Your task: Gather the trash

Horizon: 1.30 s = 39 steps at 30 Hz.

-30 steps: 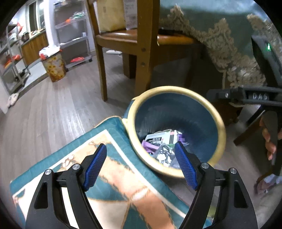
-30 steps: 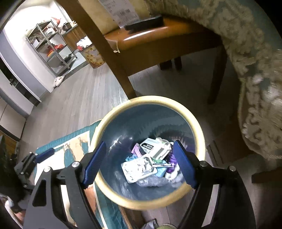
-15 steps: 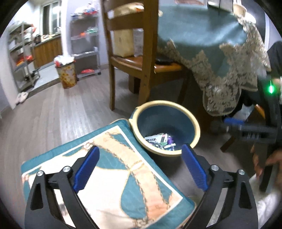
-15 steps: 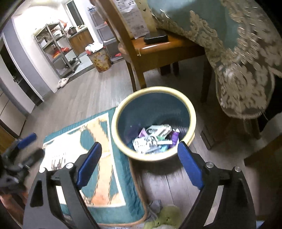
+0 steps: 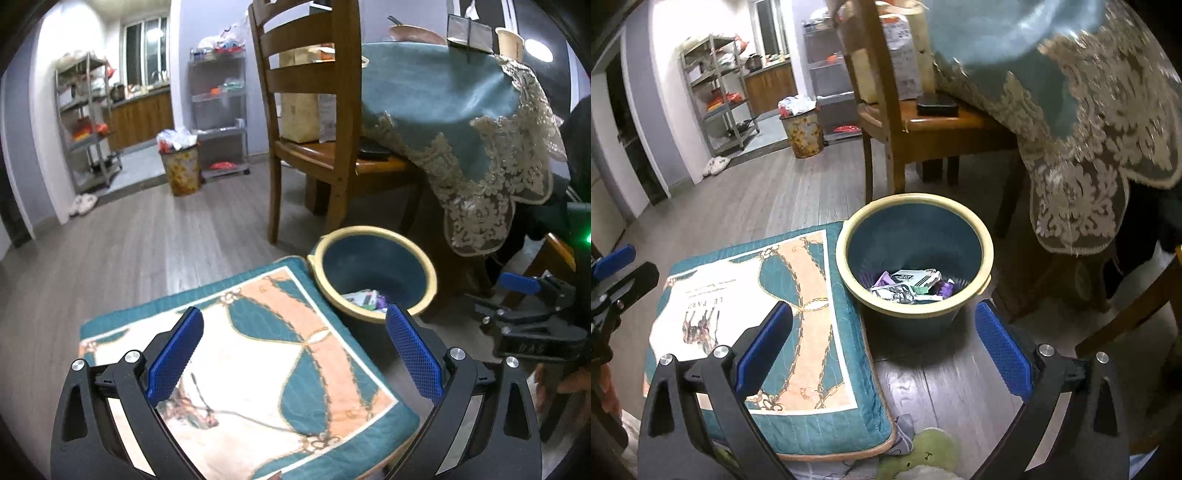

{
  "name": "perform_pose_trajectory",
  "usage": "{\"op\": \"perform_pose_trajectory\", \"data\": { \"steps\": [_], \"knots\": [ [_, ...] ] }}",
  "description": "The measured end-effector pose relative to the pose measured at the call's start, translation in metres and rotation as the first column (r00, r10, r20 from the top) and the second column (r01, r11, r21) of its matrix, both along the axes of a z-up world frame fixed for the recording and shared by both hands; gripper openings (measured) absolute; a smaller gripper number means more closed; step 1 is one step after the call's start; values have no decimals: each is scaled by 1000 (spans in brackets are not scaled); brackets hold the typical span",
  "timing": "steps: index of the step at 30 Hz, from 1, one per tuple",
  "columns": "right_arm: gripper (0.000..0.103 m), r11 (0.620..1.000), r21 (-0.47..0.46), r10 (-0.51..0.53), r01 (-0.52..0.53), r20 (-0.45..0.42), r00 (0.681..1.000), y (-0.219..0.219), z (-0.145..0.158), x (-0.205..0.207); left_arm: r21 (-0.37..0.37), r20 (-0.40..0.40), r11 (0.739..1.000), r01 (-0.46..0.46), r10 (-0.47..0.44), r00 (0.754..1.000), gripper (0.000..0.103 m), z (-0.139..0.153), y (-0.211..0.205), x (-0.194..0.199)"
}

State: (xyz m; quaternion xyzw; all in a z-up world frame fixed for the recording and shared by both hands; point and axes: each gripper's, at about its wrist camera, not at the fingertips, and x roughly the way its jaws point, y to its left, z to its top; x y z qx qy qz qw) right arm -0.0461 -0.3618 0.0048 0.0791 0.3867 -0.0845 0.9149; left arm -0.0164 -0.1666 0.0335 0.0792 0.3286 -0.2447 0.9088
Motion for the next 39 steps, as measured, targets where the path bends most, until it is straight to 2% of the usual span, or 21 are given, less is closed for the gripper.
{"op": "perform_pose_trajectory", "data": {
  "steps": [6,13,23,39],
  "knots": [
    [97,999,-40,3,-2,7,1000,6,-1,1,-9,21,998,-55,55,998,98,2,4,4],
    [97,999,-33,-17,17,0,1000,0,-3,0,-6,48,994,-108,108,993,98,5,-1,5],
    [97,999,-26,-33,32,-13,999,-3,-6,1,-6,35,998,-64,64,997,98,2,-11,3],
    [97,999,-27,-29,28,-20,999,-2,-7,2,-3,13,998,-69,69,998,98,-2,-16,5]
  ]
}}
